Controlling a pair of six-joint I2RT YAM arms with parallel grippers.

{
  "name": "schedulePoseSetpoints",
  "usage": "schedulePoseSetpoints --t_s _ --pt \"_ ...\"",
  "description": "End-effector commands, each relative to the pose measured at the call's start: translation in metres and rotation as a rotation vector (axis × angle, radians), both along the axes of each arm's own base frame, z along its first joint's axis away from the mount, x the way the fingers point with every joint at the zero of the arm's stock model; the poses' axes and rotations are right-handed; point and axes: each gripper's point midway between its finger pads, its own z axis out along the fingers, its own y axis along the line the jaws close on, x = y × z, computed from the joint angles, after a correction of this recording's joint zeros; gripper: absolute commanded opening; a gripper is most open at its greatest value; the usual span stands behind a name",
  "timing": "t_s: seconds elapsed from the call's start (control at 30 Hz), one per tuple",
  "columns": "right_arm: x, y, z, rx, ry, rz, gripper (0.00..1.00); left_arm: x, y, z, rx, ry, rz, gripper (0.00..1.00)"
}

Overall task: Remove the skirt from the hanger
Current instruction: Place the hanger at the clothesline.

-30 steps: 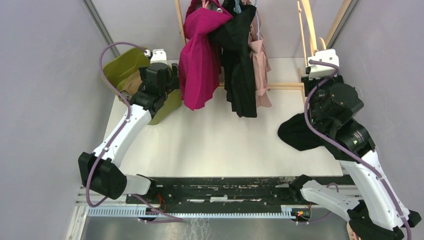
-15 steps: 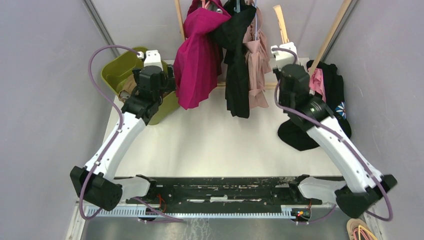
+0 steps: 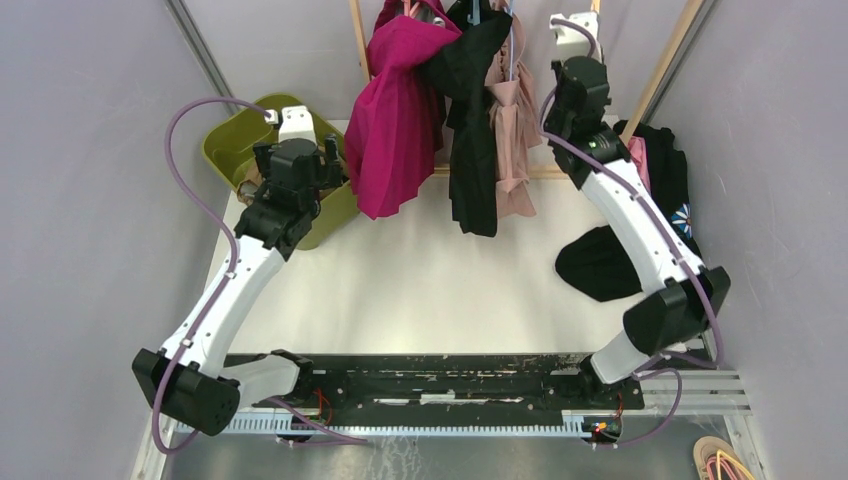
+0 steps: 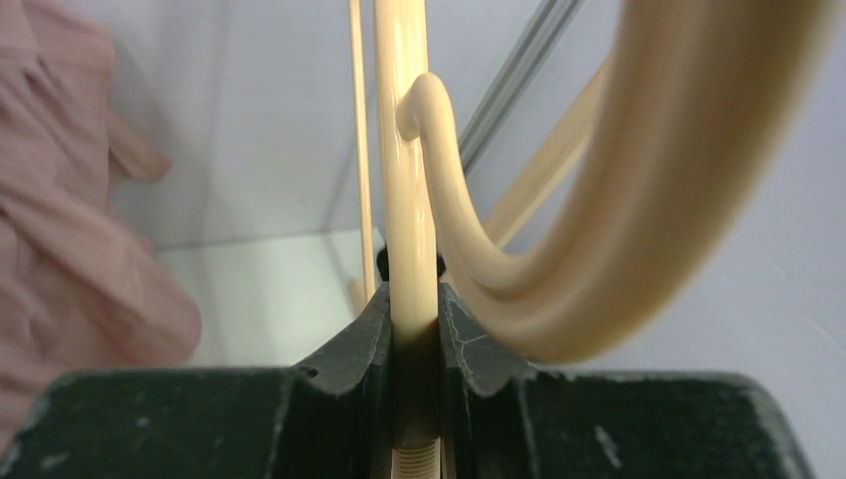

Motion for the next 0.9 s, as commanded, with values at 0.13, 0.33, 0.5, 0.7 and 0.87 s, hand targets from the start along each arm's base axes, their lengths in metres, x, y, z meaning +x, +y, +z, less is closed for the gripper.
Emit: schedulePoseSetpoints --t_s 0.13,0.33,0.5,0.7,0.87 --pt "0.05 -0.012 0.08 -0.019 -0.274 -0.058 0.01 0.007 0.005 0.02 0.062 -0.012 0.027 0.99" --pt "0.077 -0.027 0.087 -0.016 -0.338 -0.109 0.01 0.008 0.005 0.027 0.057 -0.004 0.037 0.99" --pt "0.094 -0.034 0.092 0.016 -0.386 -0.123 0.01 0.008 0.007 0.026 0.065 0.012 0.048 0.99" --pt "0.11 -0.029 0.089 0.018 -0.4 -0.113 0.01 0.012 0.007 0.024 0.077 0.021 0.057 0.99" --pt "0.118 -0.027 0.089 0.019 -0.412 -0.102 0.01 0.016 0.006 0.026 0.089 0.024 0.054 1.0"
